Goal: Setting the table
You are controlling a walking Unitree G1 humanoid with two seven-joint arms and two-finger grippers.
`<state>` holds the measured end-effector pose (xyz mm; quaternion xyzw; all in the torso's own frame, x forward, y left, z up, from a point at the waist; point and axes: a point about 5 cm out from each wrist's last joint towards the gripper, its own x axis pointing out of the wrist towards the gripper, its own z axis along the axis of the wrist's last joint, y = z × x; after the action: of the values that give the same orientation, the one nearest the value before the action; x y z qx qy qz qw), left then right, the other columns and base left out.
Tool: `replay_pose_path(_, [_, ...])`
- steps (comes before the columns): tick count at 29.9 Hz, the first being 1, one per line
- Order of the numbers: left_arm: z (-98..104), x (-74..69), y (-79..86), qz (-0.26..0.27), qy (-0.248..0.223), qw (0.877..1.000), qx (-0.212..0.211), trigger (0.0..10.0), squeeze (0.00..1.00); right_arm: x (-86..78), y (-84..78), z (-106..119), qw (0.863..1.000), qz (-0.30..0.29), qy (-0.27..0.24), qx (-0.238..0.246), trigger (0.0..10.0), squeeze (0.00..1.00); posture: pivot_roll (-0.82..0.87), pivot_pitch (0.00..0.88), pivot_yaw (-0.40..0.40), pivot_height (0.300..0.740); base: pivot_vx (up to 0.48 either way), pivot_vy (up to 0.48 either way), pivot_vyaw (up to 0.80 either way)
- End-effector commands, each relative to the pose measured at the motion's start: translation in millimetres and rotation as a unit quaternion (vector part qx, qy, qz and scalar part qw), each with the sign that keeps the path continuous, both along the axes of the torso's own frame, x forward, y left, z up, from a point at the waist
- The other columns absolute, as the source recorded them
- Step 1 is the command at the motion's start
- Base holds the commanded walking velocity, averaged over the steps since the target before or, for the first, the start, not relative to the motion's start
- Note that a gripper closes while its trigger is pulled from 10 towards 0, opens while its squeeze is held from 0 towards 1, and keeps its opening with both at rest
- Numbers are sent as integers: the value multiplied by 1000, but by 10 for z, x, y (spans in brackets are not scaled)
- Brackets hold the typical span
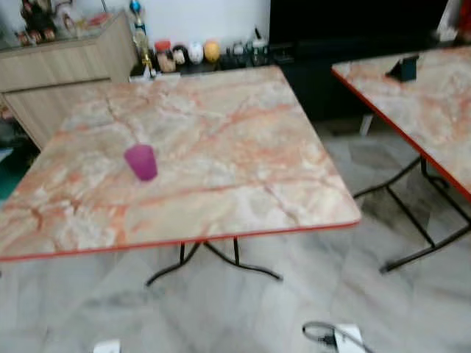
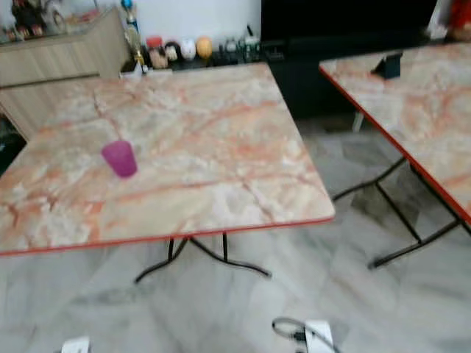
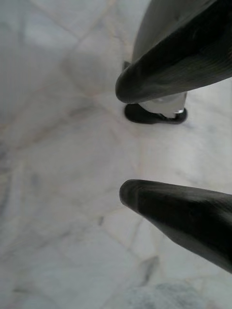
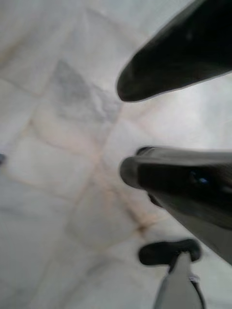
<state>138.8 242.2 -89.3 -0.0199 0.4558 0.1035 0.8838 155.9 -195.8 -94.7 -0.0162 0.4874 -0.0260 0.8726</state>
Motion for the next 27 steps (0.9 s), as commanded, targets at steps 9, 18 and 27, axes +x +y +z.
replay_pose_path(9, [-5, -53, 40, 3, 2, 1000, 18, 10000, 0, -22, 25, -11, 1000, -6, 1, 10, 10000, 0, -69, 0, 59, 707, 0, 0, 0])
replay_pose_path(18, [31, -16, 42, -5, -29, 999, 34, 10000, 0, -43, 25, -19, 1000, -5, 3, 12, 10000, 0, -58, 0, 61, 707, 0, 0, 0])
replay_pose_path(27, [716, 317, 151, -55, -306, 945, 107, 10000, 0, -44, 9, -17, 1000, -3, 3, 11, 10000, 0, -43, 0, 55, 707, 0, 0, 0])
